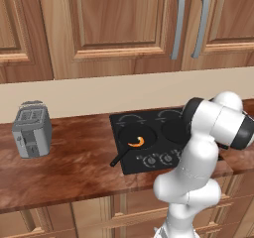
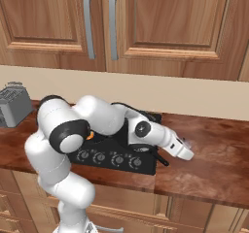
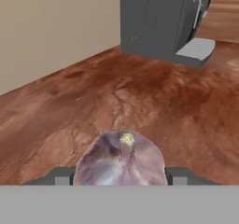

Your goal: Place both pans onto different burners. Then place the garlic and the shrimp on different pans.

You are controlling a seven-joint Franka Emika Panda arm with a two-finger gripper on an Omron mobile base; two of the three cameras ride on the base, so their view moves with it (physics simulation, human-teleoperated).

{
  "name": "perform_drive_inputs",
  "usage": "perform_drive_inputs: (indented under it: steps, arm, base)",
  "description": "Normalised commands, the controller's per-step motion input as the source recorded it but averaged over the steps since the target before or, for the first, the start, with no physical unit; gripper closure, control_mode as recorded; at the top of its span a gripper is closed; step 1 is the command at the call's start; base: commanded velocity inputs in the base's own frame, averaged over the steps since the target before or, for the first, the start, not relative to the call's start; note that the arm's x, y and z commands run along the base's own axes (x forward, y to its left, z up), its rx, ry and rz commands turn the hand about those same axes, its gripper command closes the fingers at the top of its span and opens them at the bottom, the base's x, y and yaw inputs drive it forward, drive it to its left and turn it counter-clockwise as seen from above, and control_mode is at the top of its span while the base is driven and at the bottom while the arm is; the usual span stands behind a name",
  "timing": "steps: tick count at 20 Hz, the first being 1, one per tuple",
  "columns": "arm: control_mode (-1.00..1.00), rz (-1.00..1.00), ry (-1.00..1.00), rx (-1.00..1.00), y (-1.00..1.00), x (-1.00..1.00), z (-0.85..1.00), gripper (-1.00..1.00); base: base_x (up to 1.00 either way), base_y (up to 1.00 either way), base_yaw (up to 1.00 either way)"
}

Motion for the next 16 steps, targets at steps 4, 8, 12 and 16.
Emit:
perform_drive_inputs:
  steps: [4, 8, 12, 16]
  arm:
    - [-1.00, 0.02, 0.00, 0.16, 0.27, 0.00, 0.51, 1.00]
    - [-1.00, 0.01, 0.00, 0.21, 0.22, 0.00, 0.62, 1.00]
    - [-1.00, 0.00, 0.00, 0.19, 0.21, 0.07, 0.79, 1.00]
    - [-1.00, 0.00, 0.00, 0.19, 0.25, 0.16, 0.79, 1.00]
  base:
    - [0.00, 0.00, 0.00]
    - [0.00, 0.00, 0.00]
    - [0.00, 0.00, 0.00]
    - [0.00, 0.00, 0.00]
